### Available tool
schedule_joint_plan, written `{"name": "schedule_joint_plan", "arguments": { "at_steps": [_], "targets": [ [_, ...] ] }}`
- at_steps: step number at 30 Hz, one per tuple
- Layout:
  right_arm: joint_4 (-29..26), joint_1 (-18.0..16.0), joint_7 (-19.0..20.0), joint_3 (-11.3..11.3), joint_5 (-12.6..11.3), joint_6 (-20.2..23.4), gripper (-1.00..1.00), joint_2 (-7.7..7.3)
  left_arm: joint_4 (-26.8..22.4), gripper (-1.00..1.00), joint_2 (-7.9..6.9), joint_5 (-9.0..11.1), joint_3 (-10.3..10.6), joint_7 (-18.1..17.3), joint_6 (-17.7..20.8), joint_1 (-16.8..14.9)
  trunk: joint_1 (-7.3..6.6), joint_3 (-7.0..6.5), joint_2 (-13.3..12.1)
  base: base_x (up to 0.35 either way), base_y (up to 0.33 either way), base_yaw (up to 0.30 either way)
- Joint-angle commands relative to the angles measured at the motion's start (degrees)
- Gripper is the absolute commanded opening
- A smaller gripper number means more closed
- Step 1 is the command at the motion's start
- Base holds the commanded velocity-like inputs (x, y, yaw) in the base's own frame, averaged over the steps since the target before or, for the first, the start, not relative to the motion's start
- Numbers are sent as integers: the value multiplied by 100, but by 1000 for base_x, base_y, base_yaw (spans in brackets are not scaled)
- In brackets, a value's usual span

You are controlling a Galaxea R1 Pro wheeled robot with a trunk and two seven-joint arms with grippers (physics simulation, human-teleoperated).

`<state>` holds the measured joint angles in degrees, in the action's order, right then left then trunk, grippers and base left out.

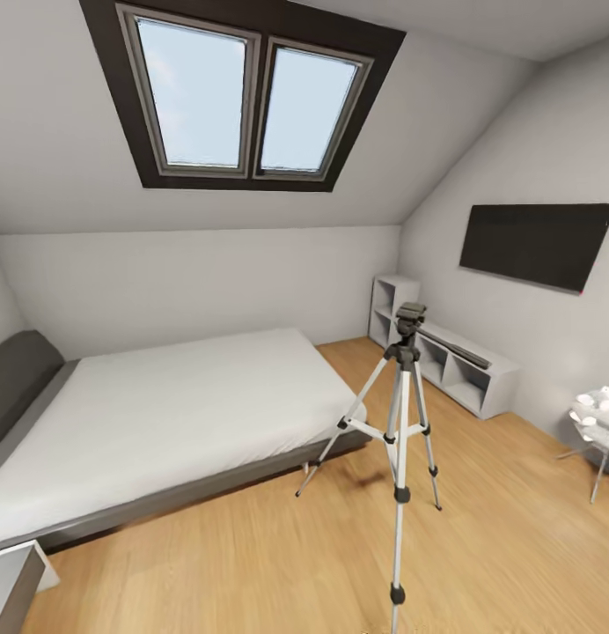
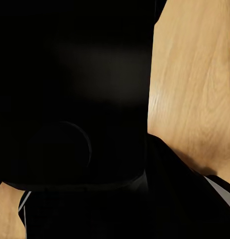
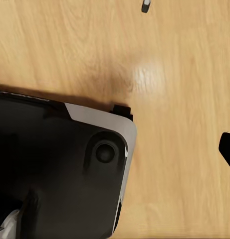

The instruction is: Attach the digital camera to the camera tripod in the bedroom.

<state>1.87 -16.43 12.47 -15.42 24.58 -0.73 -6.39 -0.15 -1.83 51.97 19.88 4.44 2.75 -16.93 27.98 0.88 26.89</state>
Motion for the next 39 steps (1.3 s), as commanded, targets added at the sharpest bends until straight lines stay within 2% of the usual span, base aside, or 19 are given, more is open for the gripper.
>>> {"name": "schedule_joint_plan", "arguments": {
  "at_steps": [1,7,20,39],
  "targets": [
    [15,-9,9,-48,46,-7,100,-3,-3,-100,-1,25,51,21,24,-4,3,9,10,0,0,-291],
    [15,-9,9,-48,46,-8,100,-3,-3,-100,-1,24,51,21,24,-5,3,9,10,82,116,-291],
    [15,-9,9,-48,46,-8,100,-3,-3,-100,-1,24,51,21,31,-6,3,9,10,190,265,-284],
    [15,-9,18,-40,55,-13,100,-3,-3,-100,-1,24,51,21,25,-4,3,9,10,221,282,-33]
  ]
}}
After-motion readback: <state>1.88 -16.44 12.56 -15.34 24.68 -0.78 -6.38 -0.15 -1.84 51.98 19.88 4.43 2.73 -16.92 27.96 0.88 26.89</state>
